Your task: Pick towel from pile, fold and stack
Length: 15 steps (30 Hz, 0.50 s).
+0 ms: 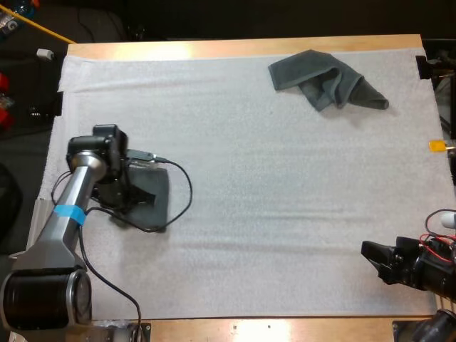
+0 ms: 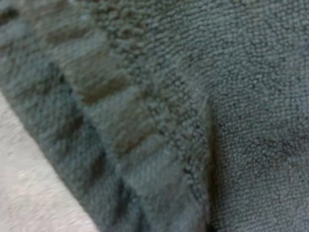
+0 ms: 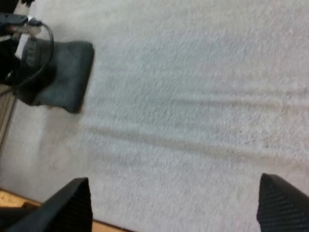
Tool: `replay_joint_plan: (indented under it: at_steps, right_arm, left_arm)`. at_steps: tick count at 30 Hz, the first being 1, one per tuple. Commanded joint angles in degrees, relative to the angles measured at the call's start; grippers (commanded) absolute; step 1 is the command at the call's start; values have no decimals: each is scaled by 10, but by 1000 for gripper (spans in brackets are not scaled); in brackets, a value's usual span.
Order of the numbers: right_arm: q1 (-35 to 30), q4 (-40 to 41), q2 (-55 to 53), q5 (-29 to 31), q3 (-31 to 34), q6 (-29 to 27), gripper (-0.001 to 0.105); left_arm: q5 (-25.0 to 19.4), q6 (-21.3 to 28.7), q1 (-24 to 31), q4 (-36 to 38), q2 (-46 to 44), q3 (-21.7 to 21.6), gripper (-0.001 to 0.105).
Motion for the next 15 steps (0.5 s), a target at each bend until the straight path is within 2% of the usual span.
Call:
replay_joint_plan:
  at_steps: [1, 6, 11, 15]
  right_arm:
    - [1, 1, 0, -11, -1, 0, 68]
    - [1, 1, 0, -15, -1, 0, 68]
    - [1, 1, 0, -15, -1, 0, 68]
    - [1, 1, 0, -15, -1, 0, 68]
  left_arm:
    - [-16, 3, 11, 6, -7, -4, 0]
    - [-27, 11, 44, 6, -7, -4, 0]
    - [-74, 15, 49, 2, -7, -4, 0]
    - [-74, 15, 49, 0, -7, -4, 2]
